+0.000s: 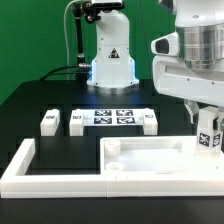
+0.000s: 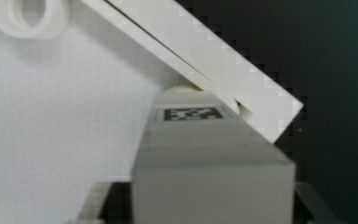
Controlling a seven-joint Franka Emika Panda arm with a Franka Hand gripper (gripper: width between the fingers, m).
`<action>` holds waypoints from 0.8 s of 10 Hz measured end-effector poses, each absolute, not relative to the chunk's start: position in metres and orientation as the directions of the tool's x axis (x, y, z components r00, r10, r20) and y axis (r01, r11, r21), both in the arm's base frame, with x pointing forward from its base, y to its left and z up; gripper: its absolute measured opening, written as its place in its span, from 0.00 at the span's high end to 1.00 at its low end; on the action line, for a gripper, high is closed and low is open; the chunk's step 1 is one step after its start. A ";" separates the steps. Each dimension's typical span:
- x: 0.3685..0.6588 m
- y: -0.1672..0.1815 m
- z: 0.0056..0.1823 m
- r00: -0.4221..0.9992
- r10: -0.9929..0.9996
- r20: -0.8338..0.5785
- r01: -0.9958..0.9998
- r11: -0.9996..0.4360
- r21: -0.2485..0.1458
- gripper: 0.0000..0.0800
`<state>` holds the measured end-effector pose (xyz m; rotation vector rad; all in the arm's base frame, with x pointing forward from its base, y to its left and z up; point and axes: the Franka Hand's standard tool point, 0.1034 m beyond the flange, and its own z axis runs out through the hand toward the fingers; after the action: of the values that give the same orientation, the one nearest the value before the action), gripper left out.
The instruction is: Assemble desk
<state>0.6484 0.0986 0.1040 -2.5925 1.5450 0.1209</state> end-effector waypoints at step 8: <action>0.656 0.095 0.105 -0.354 -0.906 -0.232 -0.934 0.353 0.050 0.64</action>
Offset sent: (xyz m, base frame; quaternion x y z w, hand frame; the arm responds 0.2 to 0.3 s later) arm 0.0295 0.0090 0.0087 0.0976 -0.0756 0.4523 0.8833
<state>0.6559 0.0946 0.1049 -1.6794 2.4444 0.2604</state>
